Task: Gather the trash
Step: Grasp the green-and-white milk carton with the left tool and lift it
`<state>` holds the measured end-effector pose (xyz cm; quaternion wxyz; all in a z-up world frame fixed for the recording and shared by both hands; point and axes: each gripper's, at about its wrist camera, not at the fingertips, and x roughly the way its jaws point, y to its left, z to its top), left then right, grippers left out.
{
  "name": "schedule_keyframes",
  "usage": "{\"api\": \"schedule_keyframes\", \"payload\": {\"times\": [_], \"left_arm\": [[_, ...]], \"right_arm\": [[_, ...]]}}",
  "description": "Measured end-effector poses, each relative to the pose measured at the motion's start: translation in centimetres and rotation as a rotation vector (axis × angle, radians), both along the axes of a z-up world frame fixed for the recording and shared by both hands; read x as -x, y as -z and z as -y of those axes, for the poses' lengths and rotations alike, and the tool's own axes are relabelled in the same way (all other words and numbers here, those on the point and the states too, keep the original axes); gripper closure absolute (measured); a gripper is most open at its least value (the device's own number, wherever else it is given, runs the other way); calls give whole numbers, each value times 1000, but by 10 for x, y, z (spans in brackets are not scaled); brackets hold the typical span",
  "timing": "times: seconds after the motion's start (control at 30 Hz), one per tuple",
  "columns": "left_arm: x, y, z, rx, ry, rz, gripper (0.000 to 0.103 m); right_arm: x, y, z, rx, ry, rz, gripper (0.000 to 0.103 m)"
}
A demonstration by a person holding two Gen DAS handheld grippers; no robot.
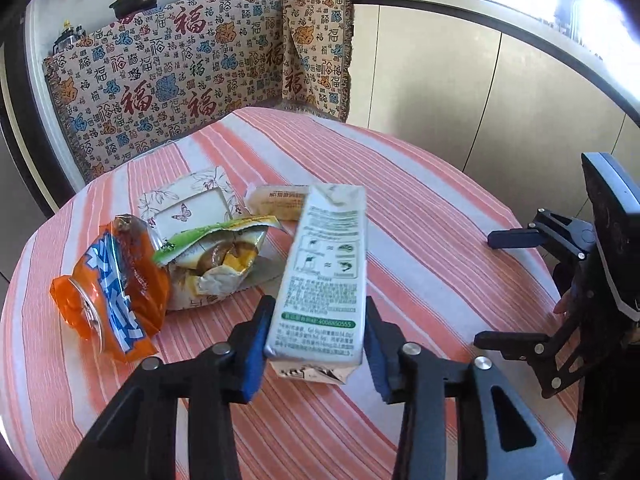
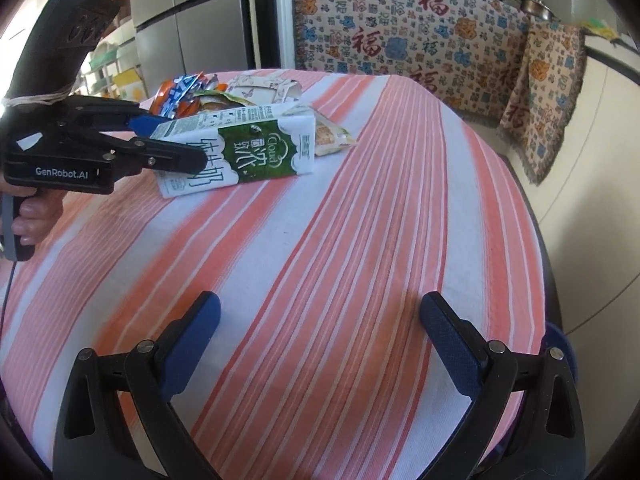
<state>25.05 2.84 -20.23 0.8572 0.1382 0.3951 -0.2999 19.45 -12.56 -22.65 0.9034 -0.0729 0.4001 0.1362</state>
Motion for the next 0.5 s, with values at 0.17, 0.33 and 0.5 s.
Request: {"api": "schedule_keyframes", "payload": {"times": [0.17, 0.33, 0.5], "left_arm": [[48, -9, -9, 9, -44, 16, 63], [103, -13, -39, 95, -153, -70, 63], [113, -3, -96, 239, -320, -203, 61]], "right_arm": [[-1, 0, 0, -4, 4, 0, 2], [-1, 0, 0, -5, 3, 0, 2], [-1, 0, 0, -4, 4, 0, 2]]}}
